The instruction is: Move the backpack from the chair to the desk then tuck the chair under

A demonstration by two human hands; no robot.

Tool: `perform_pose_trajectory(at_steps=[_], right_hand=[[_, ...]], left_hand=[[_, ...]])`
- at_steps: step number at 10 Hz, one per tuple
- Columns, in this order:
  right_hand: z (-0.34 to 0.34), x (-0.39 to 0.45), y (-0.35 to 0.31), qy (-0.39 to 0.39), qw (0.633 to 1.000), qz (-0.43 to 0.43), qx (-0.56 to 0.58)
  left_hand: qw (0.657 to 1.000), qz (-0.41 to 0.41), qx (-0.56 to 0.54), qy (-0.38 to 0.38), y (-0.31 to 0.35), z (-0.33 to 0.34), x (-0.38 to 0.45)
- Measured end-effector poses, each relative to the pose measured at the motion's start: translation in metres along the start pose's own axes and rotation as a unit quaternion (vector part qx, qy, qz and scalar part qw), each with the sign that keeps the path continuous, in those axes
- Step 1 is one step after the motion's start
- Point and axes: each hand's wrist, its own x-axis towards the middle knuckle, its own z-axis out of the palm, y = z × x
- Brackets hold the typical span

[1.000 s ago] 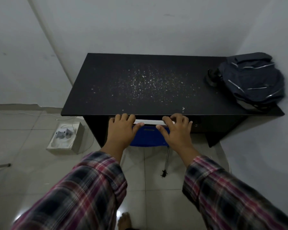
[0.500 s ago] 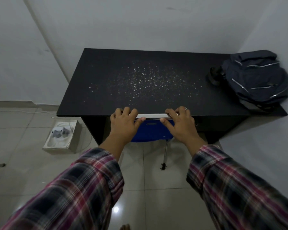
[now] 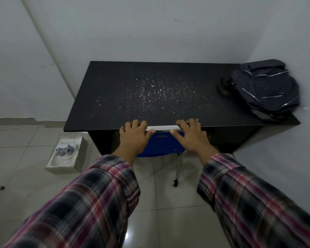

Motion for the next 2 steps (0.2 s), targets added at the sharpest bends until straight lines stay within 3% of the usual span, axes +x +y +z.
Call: perform_pose_trajectory(at_steps=[1,2], right_hand=[[-0.017,-0.006,-0.005,-0.042,0.999,0.016,-0.003],[-0.042,-0.006,-0.005,-0.034,0.999,0.024,0.012]], left_hand=[[0.999,-0.001,0.025,-0.048,0.007,-0.017,-0.004],[0.998,0.007,0.042,-0.042,0.011,-0.04,-0.002]])
